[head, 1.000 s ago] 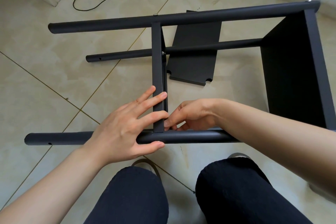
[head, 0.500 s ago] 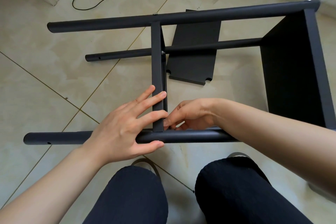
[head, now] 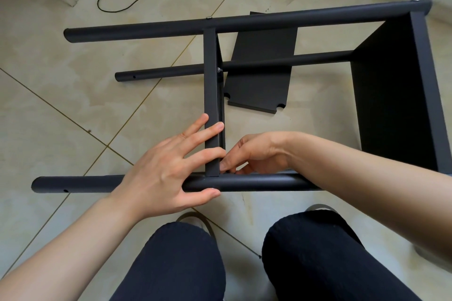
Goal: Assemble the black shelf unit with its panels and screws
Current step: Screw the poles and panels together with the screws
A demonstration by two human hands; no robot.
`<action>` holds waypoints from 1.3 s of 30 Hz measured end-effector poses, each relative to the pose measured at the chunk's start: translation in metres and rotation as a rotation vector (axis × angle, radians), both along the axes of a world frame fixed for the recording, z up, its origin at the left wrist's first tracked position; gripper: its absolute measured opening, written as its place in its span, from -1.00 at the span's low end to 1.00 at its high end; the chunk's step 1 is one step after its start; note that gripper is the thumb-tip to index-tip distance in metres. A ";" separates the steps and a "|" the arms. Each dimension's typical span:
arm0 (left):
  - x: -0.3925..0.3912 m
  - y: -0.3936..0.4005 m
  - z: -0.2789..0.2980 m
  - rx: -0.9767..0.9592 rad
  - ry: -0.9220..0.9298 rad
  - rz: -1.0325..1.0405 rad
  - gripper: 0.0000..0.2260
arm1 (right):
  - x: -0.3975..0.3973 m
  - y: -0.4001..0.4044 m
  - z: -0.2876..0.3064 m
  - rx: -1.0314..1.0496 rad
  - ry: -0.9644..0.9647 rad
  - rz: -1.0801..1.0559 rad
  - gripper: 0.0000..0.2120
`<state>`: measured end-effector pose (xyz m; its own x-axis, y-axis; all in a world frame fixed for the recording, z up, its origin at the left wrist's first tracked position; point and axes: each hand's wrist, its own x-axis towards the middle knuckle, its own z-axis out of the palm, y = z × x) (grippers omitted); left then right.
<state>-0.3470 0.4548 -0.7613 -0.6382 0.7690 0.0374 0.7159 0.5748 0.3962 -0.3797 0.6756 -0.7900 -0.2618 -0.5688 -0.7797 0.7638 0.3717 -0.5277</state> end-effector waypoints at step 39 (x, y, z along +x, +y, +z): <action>0.000 0.000 0.001 -0.028 0.035 -0.011 -0.48 | 0.003 -0.005 -0.005 -0.091 0.004 -0.028 -0.91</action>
<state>-0.3471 0.4549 -0.7603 -0.6286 0.7768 0.0381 0.7351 0.5775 0.3553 -0.3771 0.6706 -0.7953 -0.2814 -0.6297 -0.7241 0.7714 0.3004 -0.5610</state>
